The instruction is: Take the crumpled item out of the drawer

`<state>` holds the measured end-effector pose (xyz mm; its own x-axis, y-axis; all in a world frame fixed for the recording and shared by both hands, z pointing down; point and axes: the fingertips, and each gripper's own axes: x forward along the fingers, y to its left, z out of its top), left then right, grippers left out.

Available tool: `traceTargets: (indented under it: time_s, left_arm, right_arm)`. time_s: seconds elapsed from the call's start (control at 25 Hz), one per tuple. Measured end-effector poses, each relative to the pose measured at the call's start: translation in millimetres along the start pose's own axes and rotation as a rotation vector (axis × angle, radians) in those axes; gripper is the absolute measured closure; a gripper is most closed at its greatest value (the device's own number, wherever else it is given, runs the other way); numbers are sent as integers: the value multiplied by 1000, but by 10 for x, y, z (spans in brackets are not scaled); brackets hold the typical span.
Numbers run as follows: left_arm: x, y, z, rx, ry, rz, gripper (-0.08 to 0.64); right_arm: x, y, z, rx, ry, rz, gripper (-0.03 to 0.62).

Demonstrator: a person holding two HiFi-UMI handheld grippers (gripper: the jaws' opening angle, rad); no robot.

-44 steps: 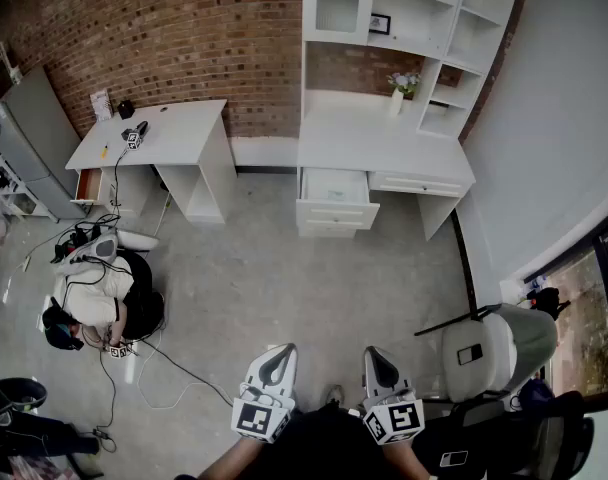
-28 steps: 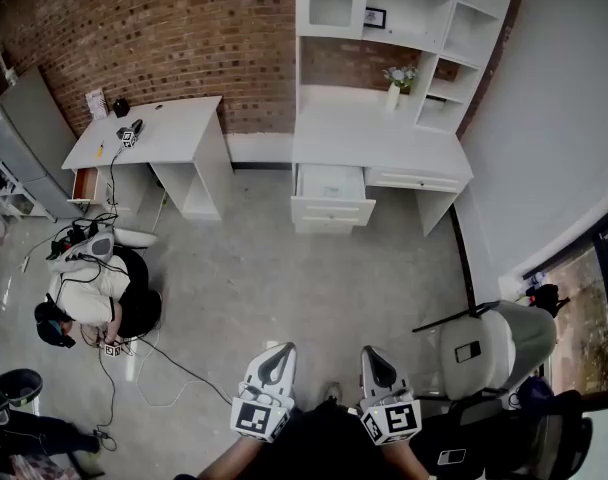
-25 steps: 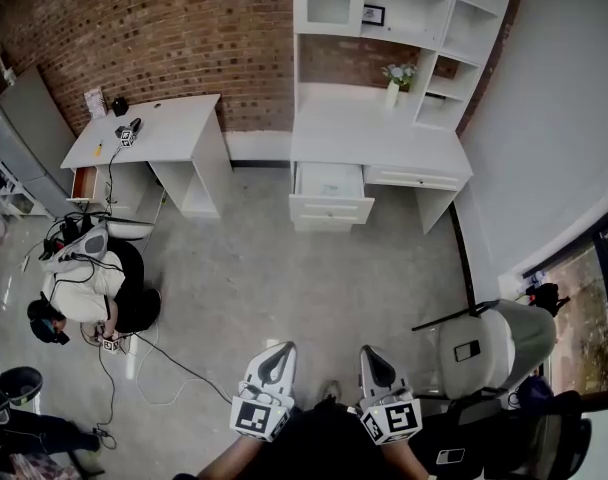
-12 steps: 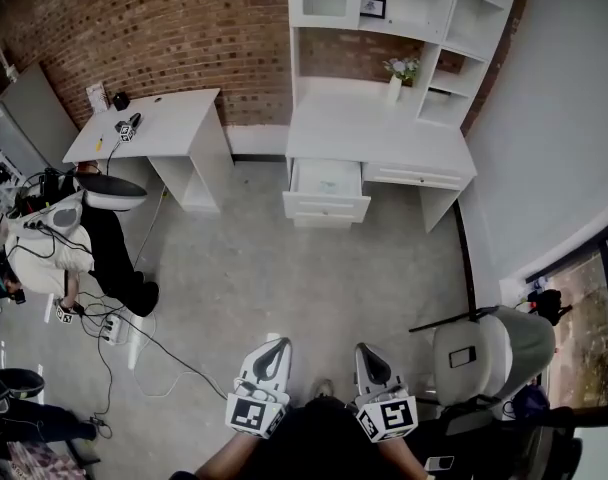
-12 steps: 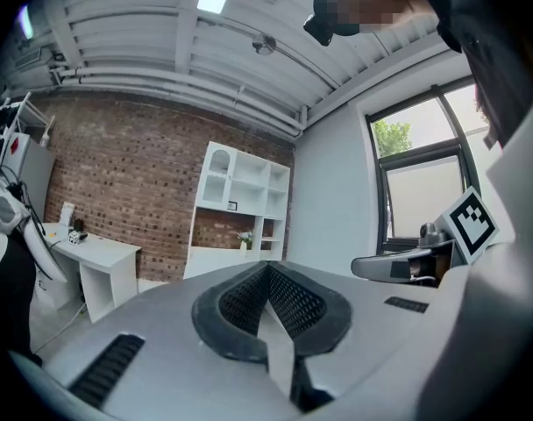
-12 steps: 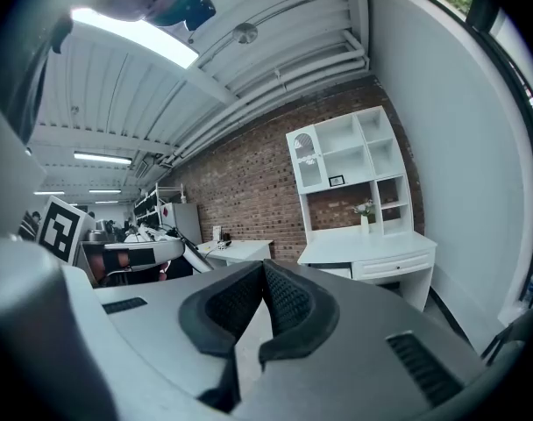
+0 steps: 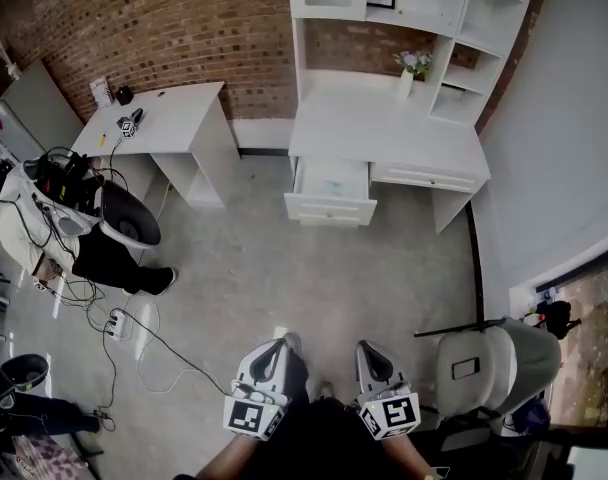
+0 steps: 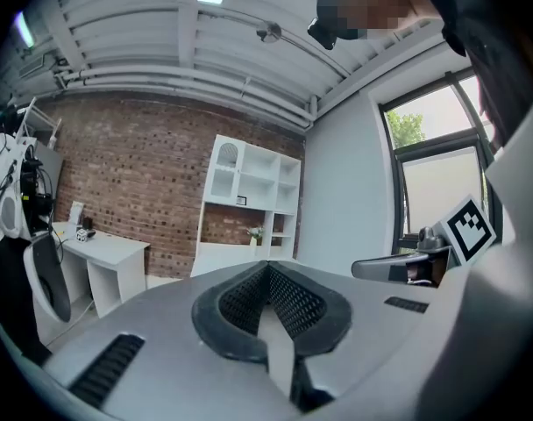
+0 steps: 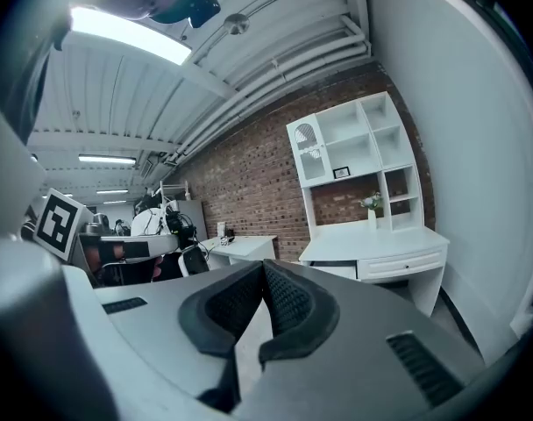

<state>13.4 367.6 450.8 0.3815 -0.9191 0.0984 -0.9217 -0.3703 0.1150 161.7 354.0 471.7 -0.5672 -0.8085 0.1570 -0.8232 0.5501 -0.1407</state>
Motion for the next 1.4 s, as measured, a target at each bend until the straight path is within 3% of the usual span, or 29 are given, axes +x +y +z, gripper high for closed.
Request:
traceTargets:
  time_s: [0.24,0.68,0.84,1.0,1.4]
  left_arm:
    - [778,461,26,-11,-18,-31,543]
    - [2282,1851,595,8,-43,-141,543]
    - [2706,2117,729,-27,-67,-158,543]
    - [3083,2359,574,-45,-2,-158,543]
    - [4428,2764,579,-60,2,-85,543]
  right_arm:
    - [773,-267,24,-7,18,-16,578]
    - [2662,-660,647,-19,4,-115,578]
    - [3170,-825,679,-14,41,-127,578]
    - [3679,-1051,689,-6,72,-127,578]
    - [5013,-2156,480,2,160,-83,578]
